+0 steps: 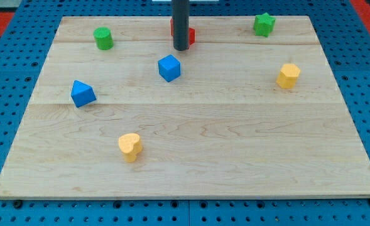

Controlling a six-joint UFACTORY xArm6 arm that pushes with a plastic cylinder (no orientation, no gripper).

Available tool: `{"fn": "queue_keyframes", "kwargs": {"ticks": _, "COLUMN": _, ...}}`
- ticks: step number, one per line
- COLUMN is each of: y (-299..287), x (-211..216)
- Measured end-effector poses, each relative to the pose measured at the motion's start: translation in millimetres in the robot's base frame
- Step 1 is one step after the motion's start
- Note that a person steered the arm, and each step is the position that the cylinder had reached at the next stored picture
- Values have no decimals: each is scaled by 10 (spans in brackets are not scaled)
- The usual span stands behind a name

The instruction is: Move the blue cube into the right of blue triangle

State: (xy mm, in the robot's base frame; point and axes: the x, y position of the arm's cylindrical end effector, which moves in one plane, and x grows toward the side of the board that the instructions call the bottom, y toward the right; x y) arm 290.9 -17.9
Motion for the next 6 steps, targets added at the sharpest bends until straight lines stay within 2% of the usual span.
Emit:
{"fn": "queue_keyframes", "kwargs": {"ticks": 1, "y": 171, "x": 433}}
{"fn": "queue_keyframes", "kwargs": {"ticks": 2, "y": 25, "x": 570}}
{"fn": "queue_keyframes", "kwargs": {"ticks": 3, "y": -592, "x": 714}}
{"fn": "queue_keyframes", "kwargs": {"ticks": 4, "y": -767, "x": 1068}}
{"fn": "queue_keyframes", "kwargs": {"ticks": 5, "y": -1303, "x": 1124}}
{"fn": "queue_keyframes", "kwargs": {"ticks": 6, "y": -1456, "x": 1254}}
